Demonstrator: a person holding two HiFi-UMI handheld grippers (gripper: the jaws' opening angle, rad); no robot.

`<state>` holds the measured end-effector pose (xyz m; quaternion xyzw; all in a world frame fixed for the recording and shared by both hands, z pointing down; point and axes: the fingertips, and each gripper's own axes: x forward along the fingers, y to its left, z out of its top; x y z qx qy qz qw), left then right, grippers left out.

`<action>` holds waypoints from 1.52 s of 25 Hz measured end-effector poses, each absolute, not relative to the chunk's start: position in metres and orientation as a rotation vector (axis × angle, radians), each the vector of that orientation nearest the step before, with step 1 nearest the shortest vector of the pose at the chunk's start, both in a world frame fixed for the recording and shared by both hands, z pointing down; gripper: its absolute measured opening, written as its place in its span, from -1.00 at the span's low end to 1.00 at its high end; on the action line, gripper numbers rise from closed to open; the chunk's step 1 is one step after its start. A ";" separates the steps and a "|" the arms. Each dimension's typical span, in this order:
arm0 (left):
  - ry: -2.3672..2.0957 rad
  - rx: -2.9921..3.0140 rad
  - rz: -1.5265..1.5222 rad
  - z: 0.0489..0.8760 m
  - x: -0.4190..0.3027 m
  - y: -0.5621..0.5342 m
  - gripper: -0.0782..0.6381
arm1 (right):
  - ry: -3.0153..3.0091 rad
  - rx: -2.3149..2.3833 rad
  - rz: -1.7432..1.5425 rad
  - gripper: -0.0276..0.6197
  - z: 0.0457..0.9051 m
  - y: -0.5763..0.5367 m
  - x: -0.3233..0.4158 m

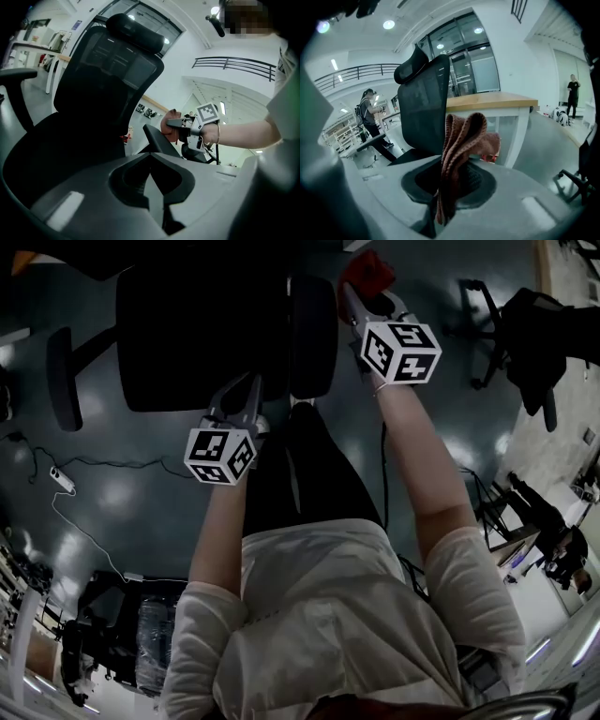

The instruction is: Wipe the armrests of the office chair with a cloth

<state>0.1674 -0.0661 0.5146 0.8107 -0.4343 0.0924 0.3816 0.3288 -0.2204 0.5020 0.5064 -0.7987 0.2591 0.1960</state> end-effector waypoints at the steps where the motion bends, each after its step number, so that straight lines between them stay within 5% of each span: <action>1: -1.120 2.058 0.235 0.517 0.168 -0.071 -0.74 | -2.233 1.392 0.717 -0.75 0.509 -0.231 0.327; 11: -1.255 1.949 0.187 0.534 0.163 -0.098 -0.74 | -2.273 1.023 0.710 -0.75 0.545 -0.265 0.274; 25: -1.324 1.902 0.159 0.532 0.144 -0.094 -0.74 | -2.315 0.503 0.273 -0.75 0.523 -0.239 0.180; 38: -1.300 1.920 0.157 0.525 0.125 -0.068 -0.74 | -2.093 0.344 0.264 -0.75 0.541 -0.181 0.177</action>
